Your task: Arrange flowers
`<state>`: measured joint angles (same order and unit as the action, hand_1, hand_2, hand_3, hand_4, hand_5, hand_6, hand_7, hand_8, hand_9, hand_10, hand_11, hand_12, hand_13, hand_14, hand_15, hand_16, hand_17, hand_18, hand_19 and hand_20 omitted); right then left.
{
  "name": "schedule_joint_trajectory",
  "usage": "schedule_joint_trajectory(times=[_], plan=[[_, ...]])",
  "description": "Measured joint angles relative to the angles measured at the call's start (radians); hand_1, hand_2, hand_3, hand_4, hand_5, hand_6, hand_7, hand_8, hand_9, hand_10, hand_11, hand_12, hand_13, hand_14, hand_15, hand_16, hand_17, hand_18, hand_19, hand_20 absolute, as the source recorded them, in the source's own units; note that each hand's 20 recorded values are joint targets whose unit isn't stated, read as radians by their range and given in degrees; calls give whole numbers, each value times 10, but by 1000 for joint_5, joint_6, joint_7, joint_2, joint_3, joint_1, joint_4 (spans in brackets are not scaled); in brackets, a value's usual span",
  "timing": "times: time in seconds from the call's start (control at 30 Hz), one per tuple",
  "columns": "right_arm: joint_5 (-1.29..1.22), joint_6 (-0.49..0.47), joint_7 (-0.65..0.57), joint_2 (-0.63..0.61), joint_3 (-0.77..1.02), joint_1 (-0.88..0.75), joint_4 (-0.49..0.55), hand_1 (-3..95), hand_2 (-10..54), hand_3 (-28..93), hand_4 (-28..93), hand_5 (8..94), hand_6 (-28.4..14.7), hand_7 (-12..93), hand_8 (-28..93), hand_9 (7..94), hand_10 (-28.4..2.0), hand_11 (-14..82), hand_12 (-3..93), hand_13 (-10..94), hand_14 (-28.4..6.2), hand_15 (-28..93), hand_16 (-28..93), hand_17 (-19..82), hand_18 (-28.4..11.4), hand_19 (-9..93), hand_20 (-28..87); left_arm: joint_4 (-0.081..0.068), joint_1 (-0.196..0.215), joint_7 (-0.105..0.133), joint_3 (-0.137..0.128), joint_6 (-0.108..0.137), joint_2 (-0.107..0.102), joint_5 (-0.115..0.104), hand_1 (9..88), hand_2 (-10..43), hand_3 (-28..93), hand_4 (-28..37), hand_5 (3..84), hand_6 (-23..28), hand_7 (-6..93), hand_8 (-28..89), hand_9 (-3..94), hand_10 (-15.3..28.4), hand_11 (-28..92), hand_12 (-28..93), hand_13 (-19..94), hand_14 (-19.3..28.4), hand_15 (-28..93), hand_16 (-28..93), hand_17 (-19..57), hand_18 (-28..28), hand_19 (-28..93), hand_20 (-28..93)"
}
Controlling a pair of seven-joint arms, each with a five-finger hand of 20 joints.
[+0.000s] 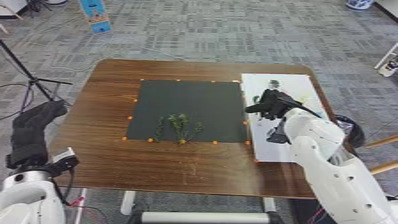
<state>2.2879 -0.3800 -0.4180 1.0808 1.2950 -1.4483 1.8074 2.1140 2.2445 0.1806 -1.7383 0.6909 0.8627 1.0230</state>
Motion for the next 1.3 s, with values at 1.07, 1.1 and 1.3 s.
schedule_joint_trajectory(times=[1.07, 1.1, 1.3], plan=[[204, -13, -17, 74, -18, 101, -209, 212, -32, 588, -90, 741, -29, 469, -34, 863, -148, 481, 326, 771, -161, 765, 464, 415, -284, 904, 630, 16, 22, -22, 18, -68, 17, 4, 244, 88, 720, -283, 507, 28, 209, -91, 496, 123, 259, 152, 363, 132, 138, 16, 52, 75, 69, 153], [201, -16, -18, 73, -19, 101, -206, 213, -30, 588, -91, 744, -29, 467, -34, 863, -149, 480, 326, 771, -162, 764, 464, 415, -284, 904, 630, 17, 22, -22, 19, -68, 17, 4, 245, 88, 719, -283, 507, 28, 209, -91, 496, 123, 259, 152, 363, 132, 139, 16, 52, 75, 69, 153], [163, -27, -33, 64, -25, 101, -179, 211, -24, 588, -92, 753, -26, 461, -31, 871, -144, 477, 323, 779, -160, 763, 462, 425, -284, 908, 627, 18, 24, -23, 20, -72, 17, 5, 244, 88, 720, -283, 507, 28, 209, -91, 496, 122, 259, 152, 363, 132, 138, 16, 52, 75, 69, 153]])
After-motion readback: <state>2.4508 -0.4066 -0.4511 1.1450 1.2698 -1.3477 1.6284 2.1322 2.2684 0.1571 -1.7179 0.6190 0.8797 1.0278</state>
